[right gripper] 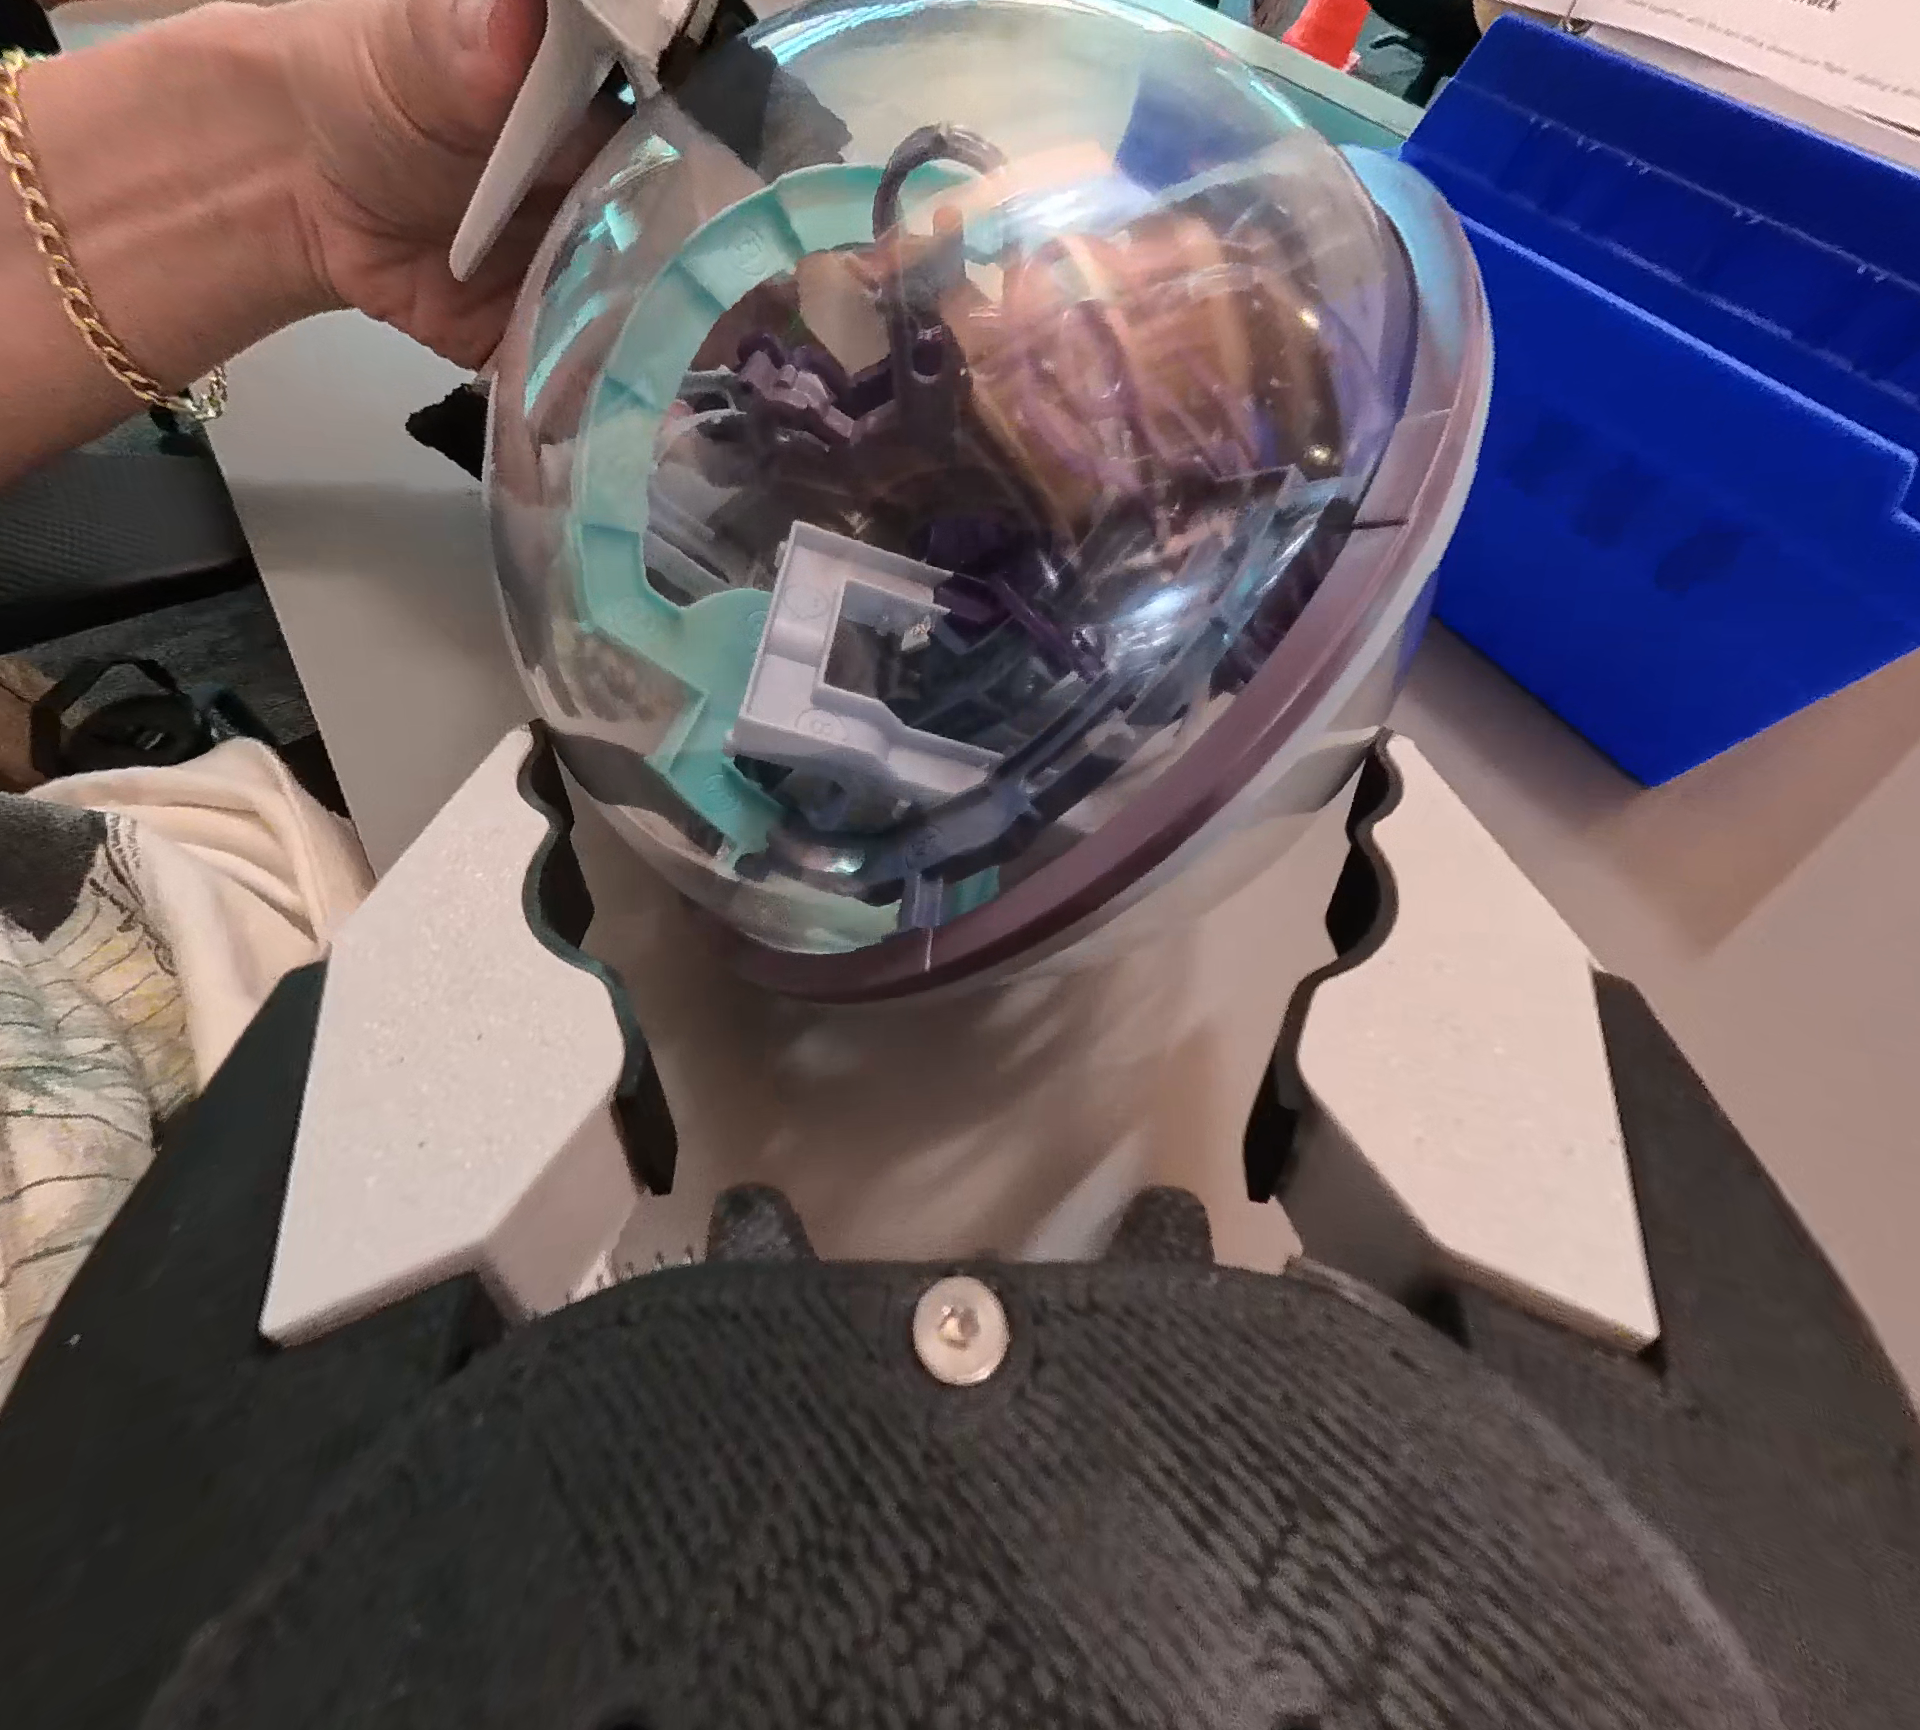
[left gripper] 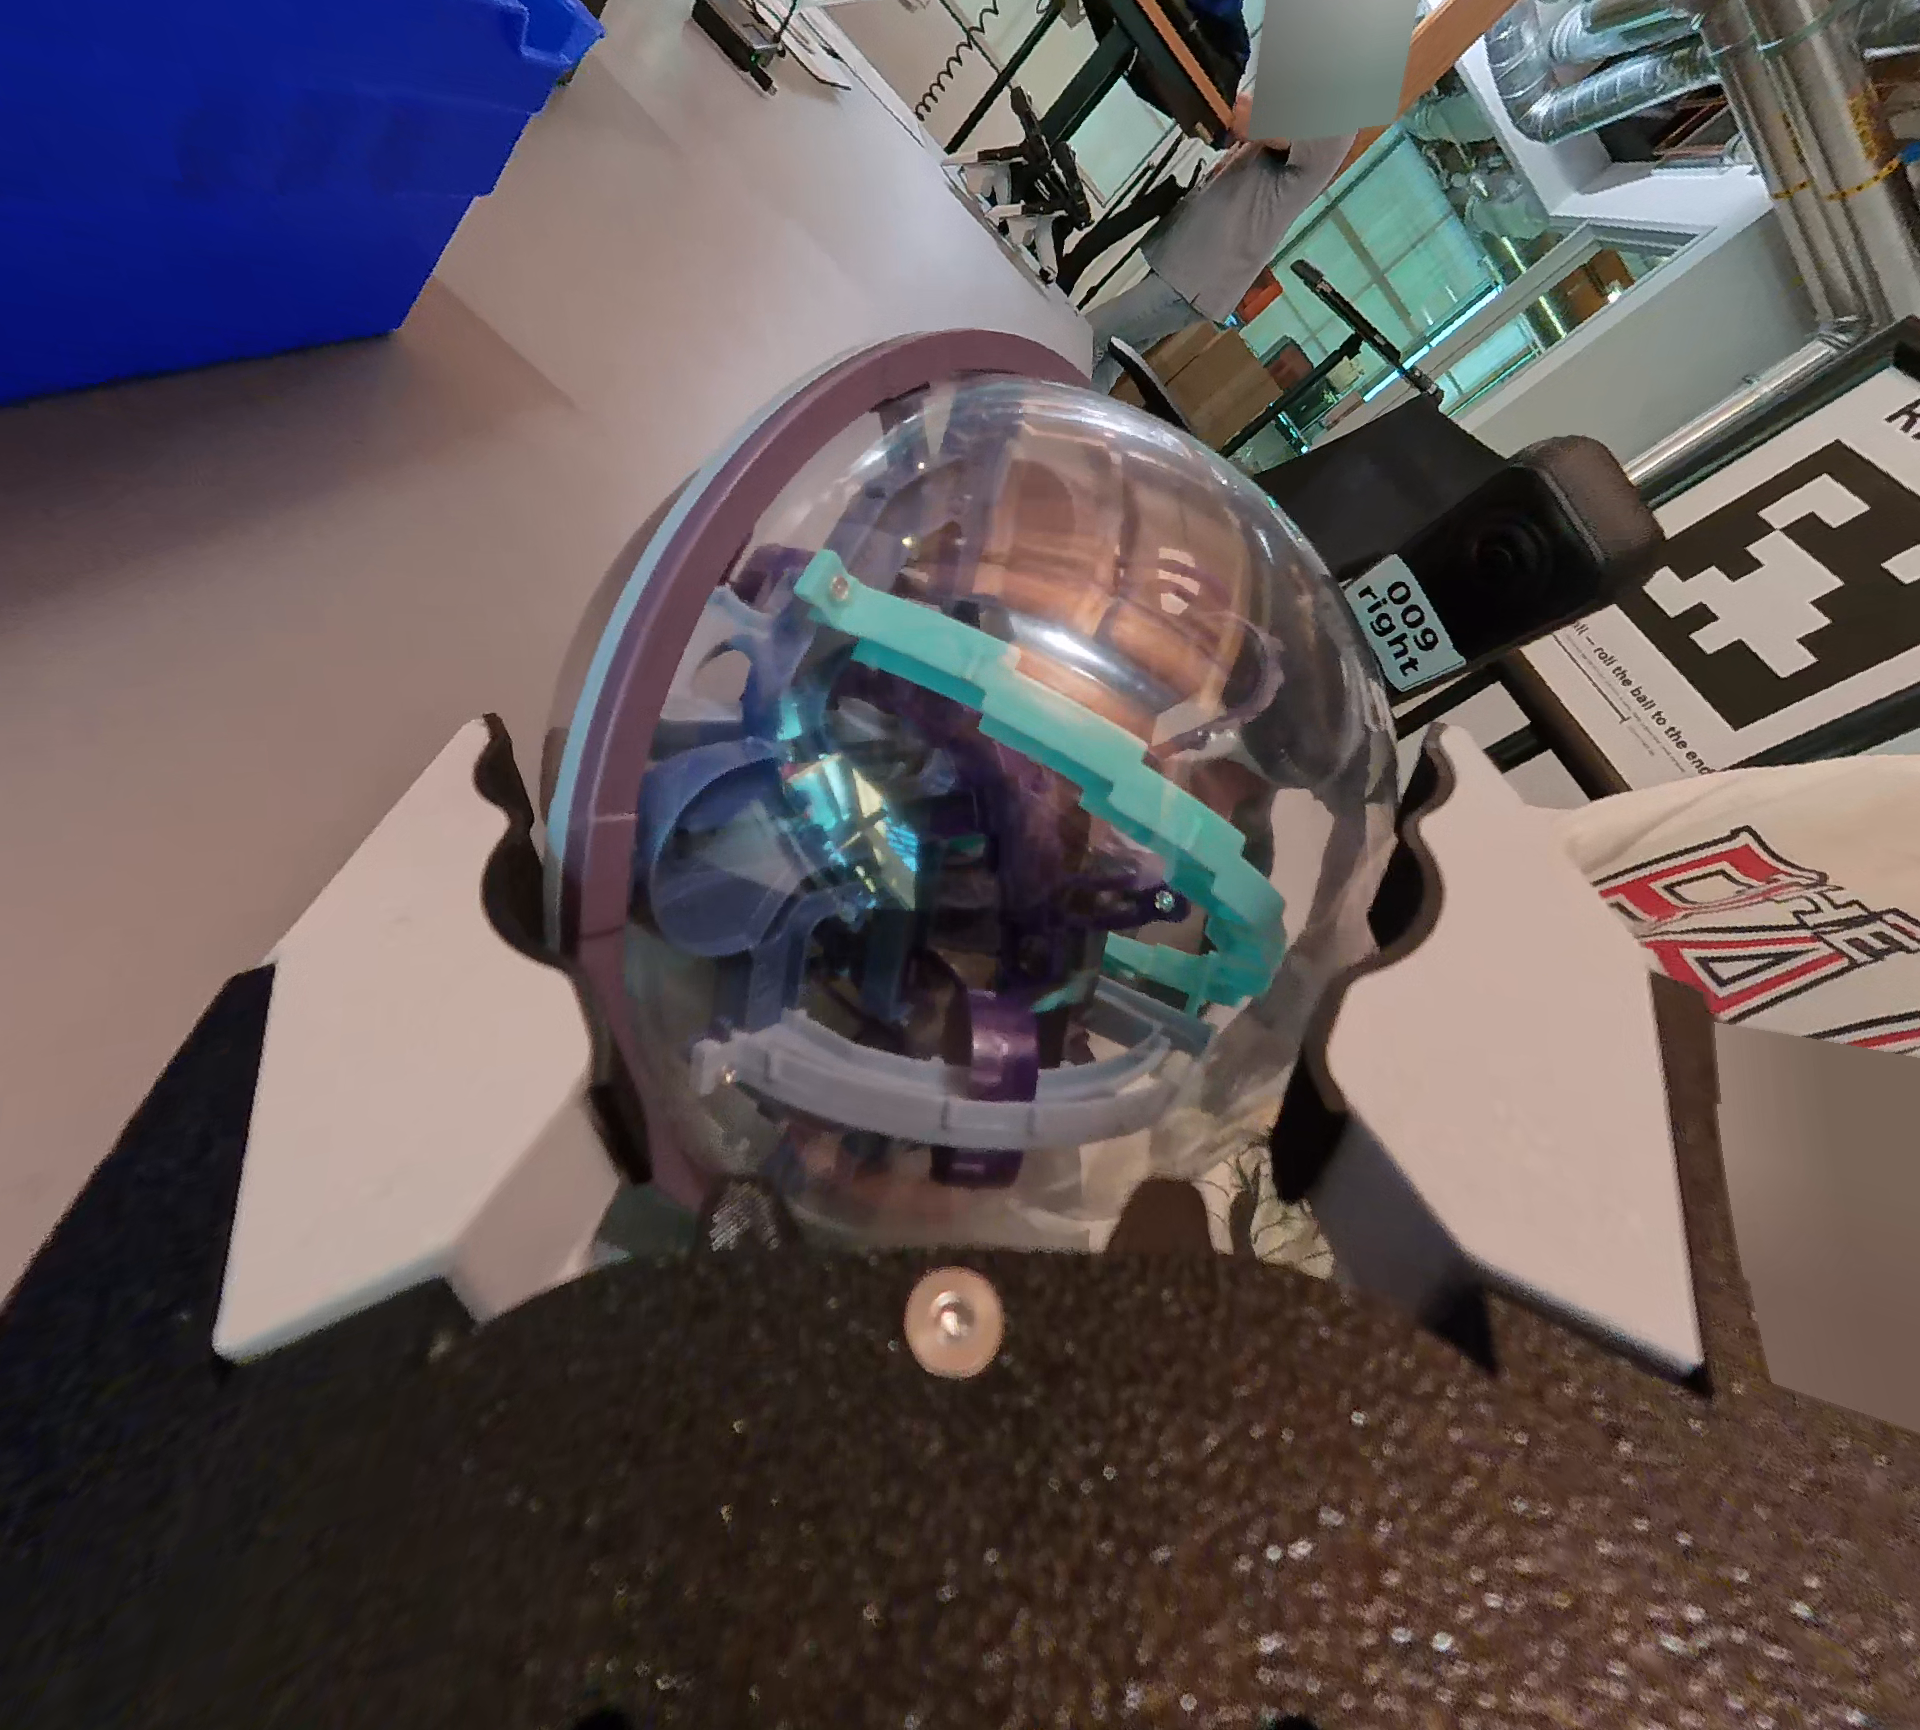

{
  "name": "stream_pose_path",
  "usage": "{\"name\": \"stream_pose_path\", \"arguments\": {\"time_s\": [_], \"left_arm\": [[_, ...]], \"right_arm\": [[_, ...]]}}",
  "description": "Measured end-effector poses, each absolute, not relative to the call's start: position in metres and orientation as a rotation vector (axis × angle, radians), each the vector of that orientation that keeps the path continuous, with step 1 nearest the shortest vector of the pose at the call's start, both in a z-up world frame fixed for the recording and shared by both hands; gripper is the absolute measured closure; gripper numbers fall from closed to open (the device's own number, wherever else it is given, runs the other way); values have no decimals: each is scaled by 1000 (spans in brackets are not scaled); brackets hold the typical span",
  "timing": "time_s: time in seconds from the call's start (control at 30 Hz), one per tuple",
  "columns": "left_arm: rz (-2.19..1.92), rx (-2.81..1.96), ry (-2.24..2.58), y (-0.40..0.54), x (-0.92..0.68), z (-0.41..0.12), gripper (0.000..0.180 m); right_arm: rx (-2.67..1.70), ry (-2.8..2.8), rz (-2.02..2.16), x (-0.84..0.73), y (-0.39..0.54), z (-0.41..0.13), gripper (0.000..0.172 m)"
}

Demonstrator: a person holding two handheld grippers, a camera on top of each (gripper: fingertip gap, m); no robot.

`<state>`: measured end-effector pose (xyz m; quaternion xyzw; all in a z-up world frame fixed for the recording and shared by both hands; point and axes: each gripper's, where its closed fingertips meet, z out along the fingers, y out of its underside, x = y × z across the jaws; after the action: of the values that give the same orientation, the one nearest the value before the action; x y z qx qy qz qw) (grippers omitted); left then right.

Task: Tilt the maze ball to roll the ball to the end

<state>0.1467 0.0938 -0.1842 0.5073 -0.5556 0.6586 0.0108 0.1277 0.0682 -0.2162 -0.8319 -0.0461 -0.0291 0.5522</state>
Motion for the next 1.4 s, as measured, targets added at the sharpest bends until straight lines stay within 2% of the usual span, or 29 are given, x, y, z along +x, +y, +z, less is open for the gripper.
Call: {"name": "stream_pose_path", "arguments": {"time_s": [0.03, 0.83, 1.4], "left_arm": [[2052, 1578, -1743, 94, 146, -184, 24], [2155, 1437, -2060, 91, 129, -185, 24], [2261, 1496, -1928, 103, 123, -185, 25]], "right_arm": [[-1966, -118, -78, 127, 68, -216, 28], [-1865, -454, -425, 133, 70, -224, 31], [-1879, -619, -389, 133, 78, -222, 34]]}}
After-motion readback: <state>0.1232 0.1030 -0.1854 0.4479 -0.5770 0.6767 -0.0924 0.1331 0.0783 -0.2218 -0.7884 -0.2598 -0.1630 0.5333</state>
